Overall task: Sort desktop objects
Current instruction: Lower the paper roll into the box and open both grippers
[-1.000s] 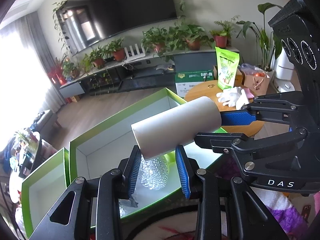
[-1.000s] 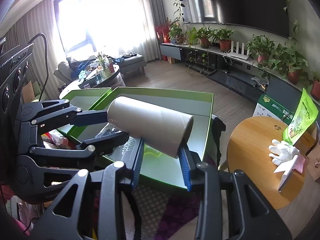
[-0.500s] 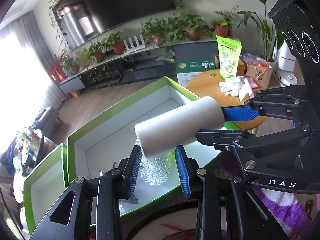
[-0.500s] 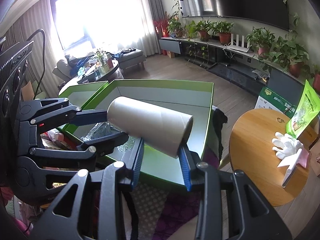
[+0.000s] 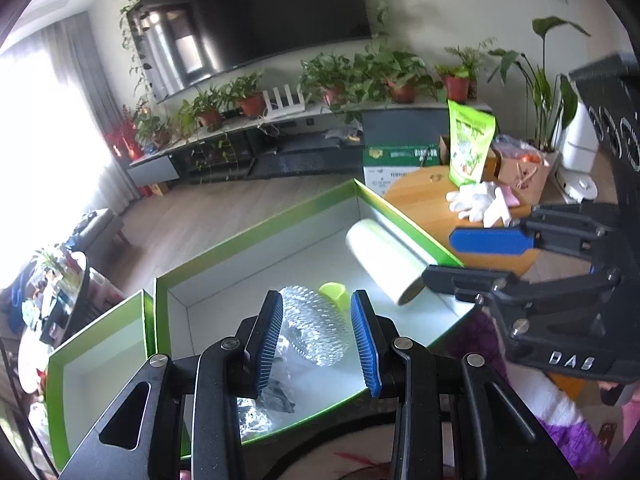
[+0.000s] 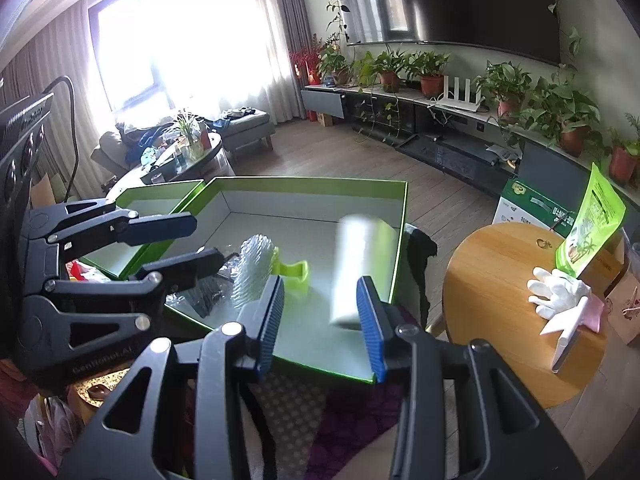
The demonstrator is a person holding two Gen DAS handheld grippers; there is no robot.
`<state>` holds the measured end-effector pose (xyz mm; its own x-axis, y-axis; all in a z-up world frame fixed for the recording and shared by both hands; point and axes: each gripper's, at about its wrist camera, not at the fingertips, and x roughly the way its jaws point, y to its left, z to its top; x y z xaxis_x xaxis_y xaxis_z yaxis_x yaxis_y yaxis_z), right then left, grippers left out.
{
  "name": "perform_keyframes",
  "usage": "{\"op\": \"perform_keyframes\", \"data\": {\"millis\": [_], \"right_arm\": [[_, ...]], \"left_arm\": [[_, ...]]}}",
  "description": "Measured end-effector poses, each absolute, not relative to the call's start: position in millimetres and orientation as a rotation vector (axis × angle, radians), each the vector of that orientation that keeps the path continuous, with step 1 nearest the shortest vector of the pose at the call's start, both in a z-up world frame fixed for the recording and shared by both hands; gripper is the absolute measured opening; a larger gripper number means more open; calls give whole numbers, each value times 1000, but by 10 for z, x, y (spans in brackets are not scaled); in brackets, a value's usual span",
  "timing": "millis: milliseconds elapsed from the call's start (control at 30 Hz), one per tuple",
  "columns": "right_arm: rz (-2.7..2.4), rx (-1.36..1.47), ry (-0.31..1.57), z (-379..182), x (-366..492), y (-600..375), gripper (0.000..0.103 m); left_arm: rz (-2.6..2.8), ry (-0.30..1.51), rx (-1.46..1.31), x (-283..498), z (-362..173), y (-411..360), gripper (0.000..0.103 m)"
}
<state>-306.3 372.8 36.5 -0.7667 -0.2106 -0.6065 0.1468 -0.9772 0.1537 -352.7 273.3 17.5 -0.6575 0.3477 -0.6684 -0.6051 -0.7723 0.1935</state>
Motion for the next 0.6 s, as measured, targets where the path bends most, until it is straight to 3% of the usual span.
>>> {"op": "perform_keyframes", "data": {"millis": [600], "right_arm": [[-2758, 858, -66, 756, -2934, 3397, 40]], "left_arm": [[2508, 447, -715, -3399, 621, 2444, 36]]}}
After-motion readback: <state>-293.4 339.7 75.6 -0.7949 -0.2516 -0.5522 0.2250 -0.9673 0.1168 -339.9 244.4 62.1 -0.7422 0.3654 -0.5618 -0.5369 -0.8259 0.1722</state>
